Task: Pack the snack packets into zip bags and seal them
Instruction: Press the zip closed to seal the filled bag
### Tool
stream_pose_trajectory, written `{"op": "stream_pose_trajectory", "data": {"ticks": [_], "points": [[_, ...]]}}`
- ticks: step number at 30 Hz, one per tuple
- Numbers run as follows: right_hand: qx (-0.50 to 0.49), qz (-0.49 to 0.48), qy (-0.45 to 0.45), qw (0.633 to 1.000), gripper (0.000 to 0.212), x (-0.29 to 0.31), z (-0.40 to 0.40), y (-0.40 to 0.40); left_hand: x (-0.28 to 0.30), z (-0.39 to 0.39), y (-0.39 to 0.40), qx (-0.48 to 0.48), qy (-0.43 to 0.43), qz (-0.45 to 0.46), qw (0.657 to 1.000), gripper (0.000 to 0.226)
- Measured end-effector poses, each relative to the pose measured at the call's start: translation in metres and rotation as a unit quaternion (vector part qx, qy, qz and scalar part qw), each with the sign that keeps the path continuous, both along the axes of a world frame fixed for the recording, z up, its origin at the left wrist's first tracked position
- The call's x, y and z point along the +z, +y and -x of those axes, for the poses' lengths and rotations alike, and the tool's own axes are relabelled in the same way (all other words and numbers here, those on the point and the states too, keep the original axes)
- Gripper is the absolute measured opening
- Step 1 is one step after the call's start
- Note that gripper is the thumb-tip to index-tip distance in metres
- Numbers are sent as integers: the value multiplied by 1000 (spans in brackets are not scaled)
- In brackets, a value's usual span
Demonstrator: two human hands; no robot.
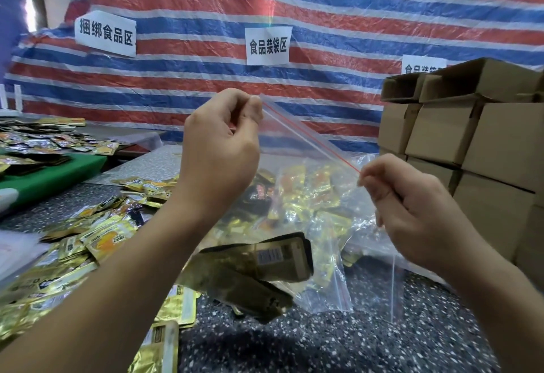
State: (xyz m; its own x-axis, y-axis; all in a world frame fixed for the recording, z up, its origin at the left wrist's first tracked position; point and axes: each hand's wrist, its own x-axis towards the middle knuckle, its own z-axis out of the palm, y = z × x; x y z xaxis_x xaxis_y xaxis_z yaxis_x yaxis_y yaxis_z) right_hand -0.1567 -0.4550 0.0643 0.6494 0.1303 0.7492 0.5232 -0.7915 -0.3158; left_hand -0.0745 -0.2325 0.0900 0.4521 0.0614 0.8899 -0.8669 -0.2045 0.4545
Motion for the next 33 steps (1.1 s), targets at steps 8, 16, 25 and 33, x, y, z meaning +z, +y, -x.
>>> {"op": "stream_pose_trajectory", "data": {"ticks": [8,16,25,33], "points": [[7,-39,105,994,11,14,-10,22,-15,5,-27,-257,118,70,957,23],[-3,-173,23,985,19,22,-9,-17,-42,-27,-34,-197,316,-50,927,30],[-420,177,155,877,32,-19,-66,-62,-113,-60,-26,183,354,-590,702,70],[-268,106,175,941,42,-76,-66,-35,-114,-56,-37,117,351,-532,762,55]]}}
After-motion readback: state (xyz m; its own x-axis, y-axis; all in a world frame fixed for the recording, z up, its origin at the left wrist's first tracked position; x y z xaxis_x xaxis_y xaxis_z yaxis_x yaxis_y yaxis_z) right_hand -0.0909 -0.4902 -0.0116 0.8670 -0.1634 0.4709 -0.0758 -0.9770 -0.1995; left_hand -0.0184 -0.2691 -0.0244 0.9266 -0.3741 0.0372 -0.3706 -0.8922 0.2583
